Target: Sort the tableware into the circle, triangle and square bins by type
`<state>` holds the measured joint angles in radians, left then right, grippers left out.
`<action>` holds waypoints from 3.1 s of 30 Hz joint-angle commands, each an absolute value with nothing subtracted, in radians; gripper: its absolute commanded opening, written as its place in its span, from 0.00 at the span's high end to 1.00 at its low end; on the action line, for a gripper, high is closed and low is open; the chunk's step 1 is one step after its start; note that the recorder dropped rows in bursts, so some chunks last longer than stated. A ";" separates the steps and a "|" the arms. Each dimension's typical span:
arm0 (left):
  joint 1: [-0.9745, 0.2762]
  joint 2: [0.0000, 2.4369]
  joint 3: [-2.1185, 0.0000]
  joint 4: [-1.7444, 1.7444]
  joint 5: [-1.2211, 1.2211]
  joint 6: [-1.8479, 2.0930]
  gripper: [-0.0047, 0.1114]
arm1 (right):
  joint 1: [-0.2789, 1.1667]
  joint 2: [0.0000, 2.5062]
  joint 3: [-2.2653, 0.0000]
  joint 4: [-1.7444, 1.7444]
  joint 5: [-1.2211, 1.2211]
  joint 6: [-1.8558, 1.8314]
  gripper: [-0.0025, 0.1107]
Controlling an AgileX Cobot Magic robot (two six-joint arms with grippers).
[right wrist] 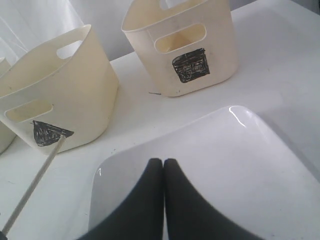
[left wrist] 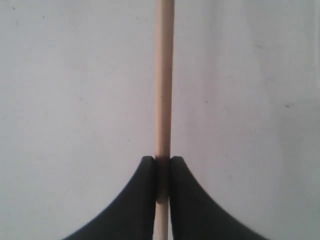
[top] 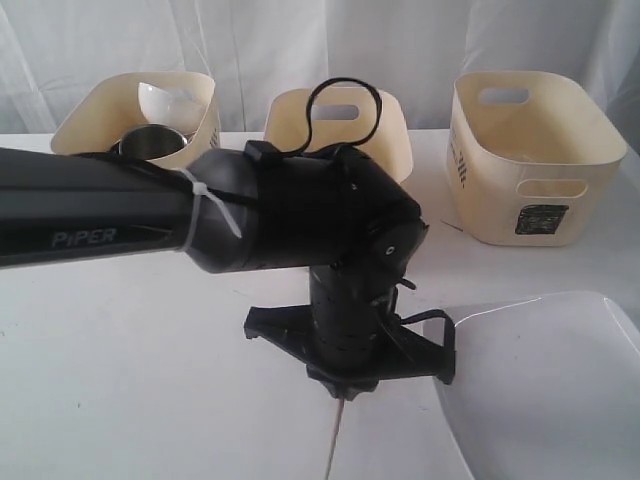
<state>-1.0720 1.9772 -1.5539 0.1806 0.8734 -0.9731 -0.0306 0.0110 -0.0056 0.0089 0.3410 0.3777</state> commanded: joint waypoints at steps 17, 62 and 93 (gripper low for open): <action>-1.147 1.792 -1.572 0.540 0.877 -0.937 0.96 | -0.030 0.008 0.000 0.007 0.336 0.378 0.98; -0.807 2.174 -2.004 0.849 0.435 -0.946 0.54 | -0.030 0.008 0.000 0.007 0.336 0.378 0.98; -1.069 1.843 -1.703 0.433 0.853 -0.729 0.54 | -0.030 0.008 0.000 0.005 0.336 0.378 0.98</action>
<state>-1.0635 1.8825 -1.7726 0.4542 0.8579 -0.7177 -0.0306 0.0110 -0.0056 0.0089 0.3410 0.3777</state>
